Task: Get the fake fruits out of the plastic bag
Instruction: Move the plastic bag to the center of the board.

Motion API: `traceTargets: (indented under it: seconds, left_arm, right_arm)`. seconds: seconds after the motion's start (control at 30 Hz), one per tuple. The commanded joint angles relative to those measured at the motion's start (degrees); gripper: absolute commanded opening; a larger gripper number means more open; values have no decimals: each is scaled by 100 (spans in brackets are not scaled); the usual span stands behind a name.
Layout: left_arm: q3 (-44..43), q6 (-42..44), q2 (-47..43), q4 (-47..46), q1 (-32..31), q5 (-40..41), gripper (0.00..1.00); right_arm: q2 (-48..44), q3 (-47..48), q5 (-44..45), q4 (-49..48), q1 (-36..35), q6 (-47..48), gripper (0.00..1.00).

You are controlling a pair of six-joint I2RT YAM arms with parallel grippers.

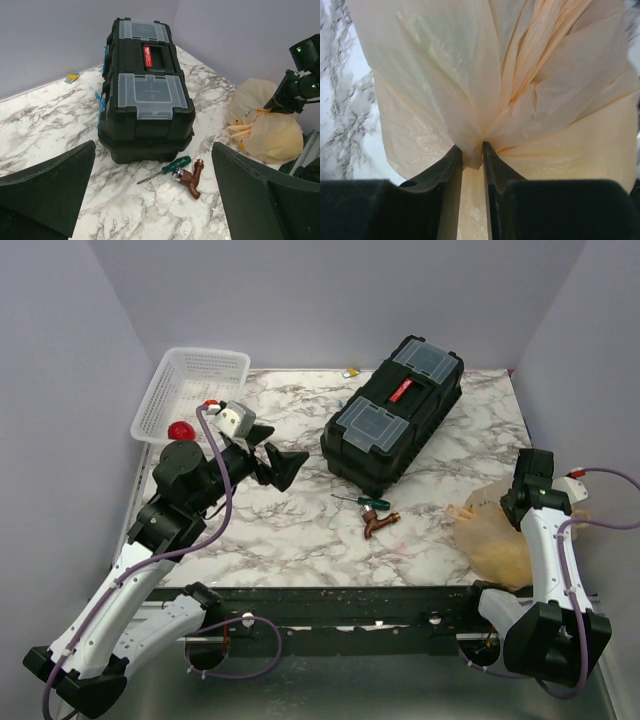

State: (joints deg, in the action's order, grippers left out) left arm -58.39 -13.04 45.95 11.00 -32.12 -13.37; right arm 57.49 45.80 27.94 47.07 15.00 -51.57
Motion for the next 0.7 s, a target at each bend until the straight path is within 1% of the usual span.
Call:
traceTargets:
  seconds: [0.0,0.03,0.17,0.2,0.37,0.53,0.67]
  left_arm:
    - [-180,-84,19,117,-35,-268,99]
    - [-161,-93,-1,90,-32,-300,99]
    - [-168,-94,50,114,-35,-246,99]
    - [-188,-101,78,124,-35,-261,99]
    - [-178,-189,204,81,-39,-385,99]
    - [-160,-234,280,69,-33,-494,99]
    - [-220,-215,443,149,-40,-450,99]
  right_arm:
    - [95,-190,-787,-252,20,171,19]
    - [95,-202,-835,-276,13,239,18]
    - [4,-159,-1243,-273,4,610,2]
    - [-30,-159,-1359,-281,-41,674,1]
    - [-97,-147,-1902,-226,-396,868,1]
    - [-188,47,-2351,-237,-981,1163,1]
    - [-66,254,-2590,-100,-1490,1258,1]
